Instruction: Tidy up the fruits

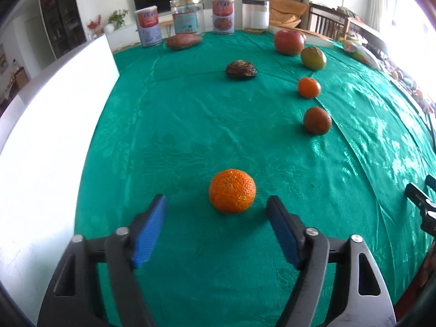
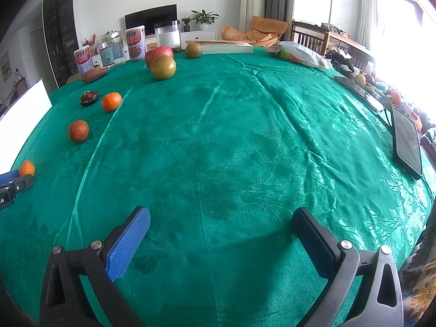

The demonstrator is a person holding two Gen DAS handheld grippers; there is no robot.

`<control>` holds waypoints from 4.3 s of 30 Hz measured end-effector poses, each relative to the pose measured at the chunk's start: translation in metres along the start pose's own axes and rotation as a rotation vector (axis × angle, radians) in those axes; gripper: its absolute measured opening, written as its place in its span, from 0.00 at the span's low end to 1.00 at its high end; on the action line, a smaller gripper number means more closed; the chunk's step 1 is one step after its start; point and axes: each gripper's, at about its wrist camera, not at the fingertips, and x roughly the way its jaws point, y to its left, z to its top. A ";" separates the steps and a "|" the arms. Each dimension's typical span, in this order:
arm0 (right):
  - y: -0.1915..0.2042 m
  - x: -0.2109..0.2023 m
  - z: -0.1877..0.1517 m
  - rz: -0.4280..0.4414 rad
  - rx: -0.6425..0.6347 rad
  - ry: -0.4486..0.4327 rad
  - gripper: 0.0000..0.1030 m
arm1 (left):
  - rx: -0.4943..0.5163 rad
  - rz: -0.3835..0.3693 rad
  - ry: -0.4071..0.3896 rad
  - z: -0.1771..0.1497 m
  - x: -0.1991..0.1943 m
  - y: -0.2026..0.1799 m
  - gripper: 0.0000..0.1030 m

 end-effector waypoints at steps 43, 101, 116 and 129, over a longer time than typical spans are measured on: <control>0.062 0.138 0.213 0.221 0.025 0.252 0.50 | -0.091 0.024 -0.002 -0.005 0.007 0.012 0.99; -0.016 -0.067 0.052 0.385 -0.159 0.241 0.88 | -0.170 -0.245 0.015 -0.013 -0.013 0.049 0.99; -0.007 -0.052 0.042 0.361 -0.161 0.162 0.89 | 0.085 -0.074 -0.015 0.006 0.000 -0.008 0.50; 0.042 -0.044 0.061 0.369 -0.154 0.213 0.49 | -0.175 -0.304 0.004 -0.011 -0.069 0.028 0.28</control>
